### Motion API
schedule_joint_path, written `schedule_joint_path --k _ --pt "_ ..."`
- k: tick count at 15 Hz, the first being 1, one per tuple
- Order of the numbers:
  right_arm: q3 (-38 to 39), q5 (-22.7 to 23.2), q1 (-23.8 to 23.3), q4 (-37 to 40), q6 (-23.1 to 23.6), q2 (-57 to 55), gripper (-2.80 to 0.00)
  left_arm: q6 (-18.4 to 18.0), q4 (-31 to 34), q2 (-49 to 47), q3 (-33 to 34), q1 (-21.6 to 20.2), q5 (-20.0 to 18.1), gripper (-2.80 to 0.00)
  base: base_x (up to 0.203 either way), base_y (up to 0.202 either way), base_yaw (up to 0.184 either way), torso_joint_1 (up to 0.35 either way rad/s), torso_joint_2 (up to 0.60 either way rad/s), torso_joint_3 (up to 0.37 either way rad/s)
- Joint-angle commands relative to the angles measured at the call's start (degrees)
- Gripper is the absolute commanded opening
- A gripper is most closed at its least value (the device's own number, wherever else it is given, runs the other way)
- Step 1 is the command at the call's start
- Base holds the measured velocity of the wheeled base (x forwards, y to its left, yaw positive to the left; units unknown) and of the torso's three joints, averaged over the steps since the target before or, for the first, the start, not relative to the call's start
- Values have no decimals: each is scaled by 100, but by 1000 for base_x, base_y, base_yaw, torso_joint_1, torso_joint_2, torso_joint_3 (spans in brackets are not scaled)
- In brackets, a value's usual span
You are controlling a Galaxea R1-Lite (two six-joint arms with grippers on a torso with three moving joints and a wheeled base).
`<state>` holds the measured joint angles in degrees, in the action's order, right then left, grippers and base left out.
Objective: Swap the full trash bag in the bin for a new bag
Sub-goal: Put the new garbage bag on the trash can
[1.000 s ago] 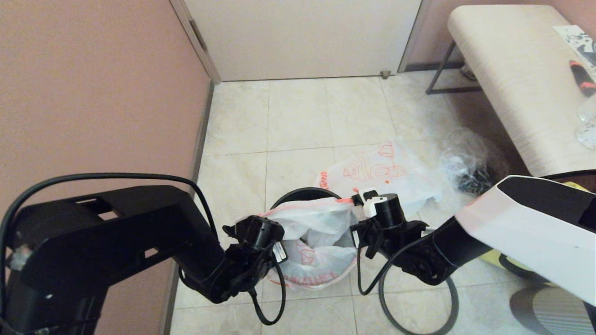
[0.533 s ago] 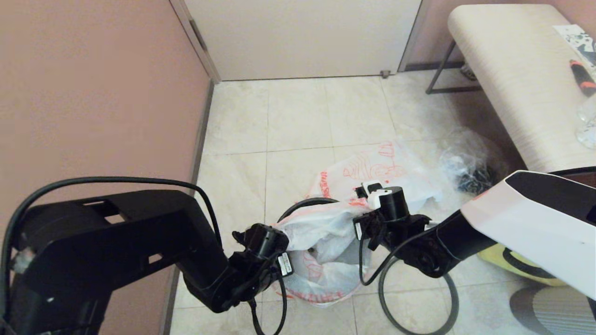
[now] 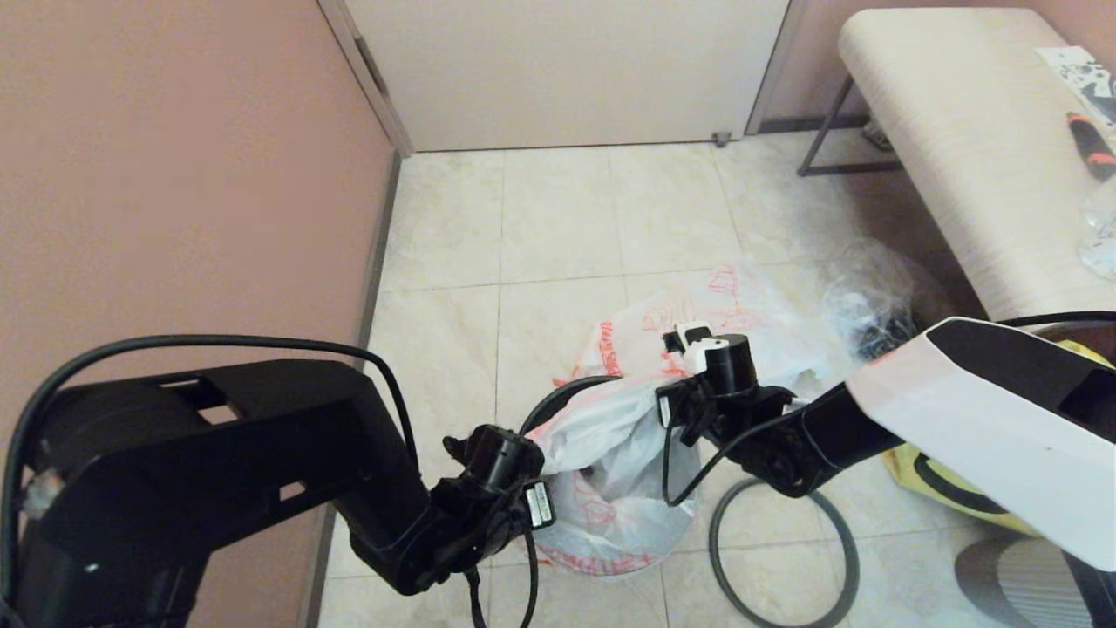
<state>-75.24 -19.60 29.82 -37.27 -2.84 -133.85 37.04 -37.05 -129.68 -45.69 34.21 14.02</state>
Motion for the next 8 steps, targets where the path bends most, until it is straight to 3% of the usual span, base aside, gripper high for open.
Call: schedule_joint_path --k 1,8 --pt "-95 84 26 -18 -9 -18 -280 -47 -22 4 16 16 -4 -280 0 0 0 0 0 0" --pt "-354 244 368 4 18 130 -280 -127 -22 13 60 77 -79 -280 0 0 0 0 0 0"
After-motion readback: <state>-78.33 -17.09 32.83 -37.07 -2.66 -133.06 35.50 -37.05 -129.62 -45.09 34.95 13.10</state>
